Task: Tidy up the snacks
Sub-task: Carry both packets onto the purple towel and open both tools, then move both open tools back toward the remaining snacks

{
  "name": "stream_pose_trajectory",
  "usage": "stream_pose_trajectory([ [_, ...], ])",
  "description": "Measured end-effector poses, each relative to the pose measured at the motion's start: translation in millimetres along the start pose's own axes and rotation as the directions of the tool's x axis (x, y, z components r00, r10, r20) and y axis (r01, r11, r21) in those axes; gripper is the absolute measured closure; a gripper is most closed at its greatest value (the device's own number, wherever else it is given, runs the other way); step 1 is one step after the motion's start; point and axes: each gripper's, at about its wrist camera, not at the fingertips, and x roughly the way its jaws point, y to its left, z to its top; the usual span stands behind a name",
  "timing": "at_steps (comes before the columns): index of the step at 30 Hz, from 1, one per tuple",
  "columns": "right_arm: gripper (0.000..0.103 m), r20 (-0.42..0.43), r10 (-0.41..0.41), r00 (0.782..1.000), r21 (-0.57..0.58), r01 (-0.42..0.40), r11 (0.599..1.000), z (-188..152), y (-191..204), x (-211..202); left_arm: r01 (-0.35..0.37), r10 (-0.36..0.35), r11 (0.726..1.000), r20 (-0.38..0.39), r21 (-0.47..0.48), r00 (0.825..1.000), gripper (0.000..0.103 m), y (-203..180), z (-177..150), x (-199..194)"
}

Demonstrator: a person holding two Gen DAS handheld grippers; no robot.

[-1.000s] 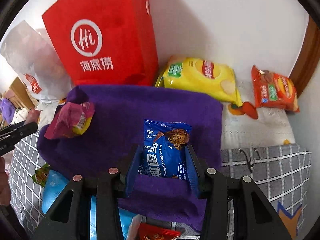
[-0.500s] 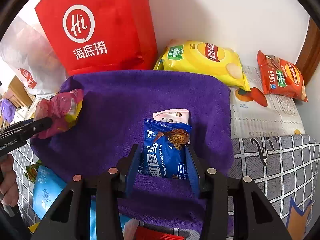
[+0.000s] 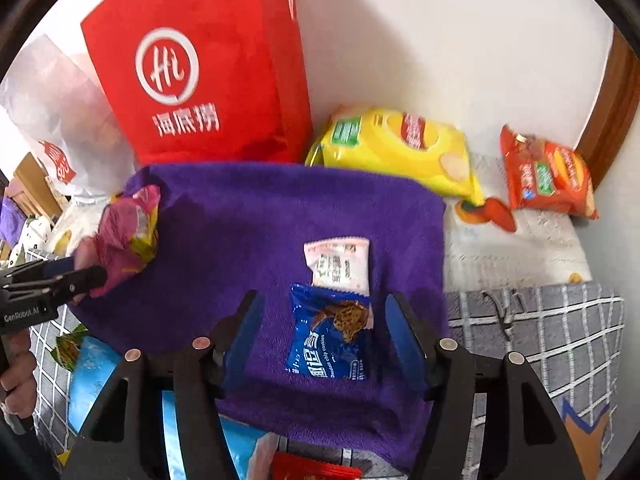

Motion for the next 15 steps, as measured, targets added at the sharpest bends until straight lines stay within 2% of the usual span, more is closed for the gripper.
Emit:
stream_pose_trajectory([
  [8,0.038,0.078,-0.023,0.997,0.074,0.017,0.997,-22.5,-5.9,-52.1,-0.006,0.005,1.000,0.048,0.013,0.999,0.039,-1.9,-15.5,-40.9],
  [12,0.038,0.082,-0.051,0.995,0.101,0.043,0.994,-42.1,-11.8,-73.8,-0.017,0.016,1.000,0.064,0.020,0.998,0.038,-3.2,-28.5,-61.9],
  [15,0.038,0.057,-0.041,0.998,0.133,0.033,0.991,-62.6,-18.9,-86.7,-0.026,0.023,0.999,0.080,0.028,0.996,0.038,-6.3,-44.3,-78.3],
])
